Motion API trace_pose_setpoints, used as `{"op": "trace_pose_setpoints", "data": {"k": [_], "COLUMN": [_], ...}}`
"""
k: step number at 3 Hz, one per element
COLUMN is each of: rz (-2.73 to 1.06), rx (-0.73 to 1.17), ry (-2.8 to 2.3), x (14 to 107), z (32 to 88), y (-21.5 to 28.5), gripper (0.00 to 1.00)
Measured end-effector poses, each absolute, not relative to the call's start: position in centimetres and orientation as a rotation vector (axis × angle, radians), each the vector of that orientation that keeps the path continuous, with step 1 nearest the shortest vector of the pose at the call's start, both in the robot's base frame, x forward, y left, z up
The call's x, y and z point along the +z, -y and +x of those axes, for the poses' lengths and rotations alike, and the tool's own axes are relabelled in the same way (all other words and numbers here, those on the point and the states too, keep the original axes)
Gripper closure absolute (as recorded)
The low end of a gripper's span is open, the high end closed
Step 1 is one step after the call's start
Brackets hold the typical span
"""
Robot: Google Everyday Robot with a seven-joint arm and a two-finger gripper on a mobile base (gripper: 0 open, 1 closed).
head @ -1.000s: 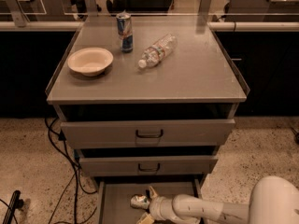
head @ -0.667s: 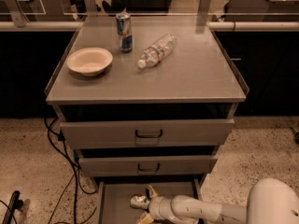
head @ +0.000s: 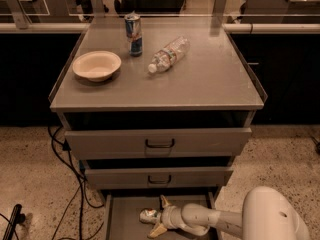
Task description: Pick 7up can from bottom drawer and place on counter
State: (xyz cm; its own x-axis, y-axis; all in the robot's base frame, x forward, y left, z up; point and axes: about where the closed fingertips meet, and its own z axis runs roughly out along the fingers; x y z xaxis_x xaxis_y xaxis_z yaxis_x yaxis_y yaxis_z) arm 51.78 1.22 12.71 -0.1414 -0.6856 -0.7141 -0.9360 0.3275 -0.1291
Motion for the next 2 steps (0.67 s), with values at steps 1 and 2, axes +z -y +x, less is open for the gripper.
{"op": "trace_pose_setpoints", "data": {"k": [1, 2], "rz": [-1.427, -1.427], "rx": [0.457, 0.457], "ry": [-1.899, -1.899], "x": [12.72, 12.72], "z": [51.91, 51.90], "y": [-1.18, -1.18], "gripper": [0.03, 0.27]}}
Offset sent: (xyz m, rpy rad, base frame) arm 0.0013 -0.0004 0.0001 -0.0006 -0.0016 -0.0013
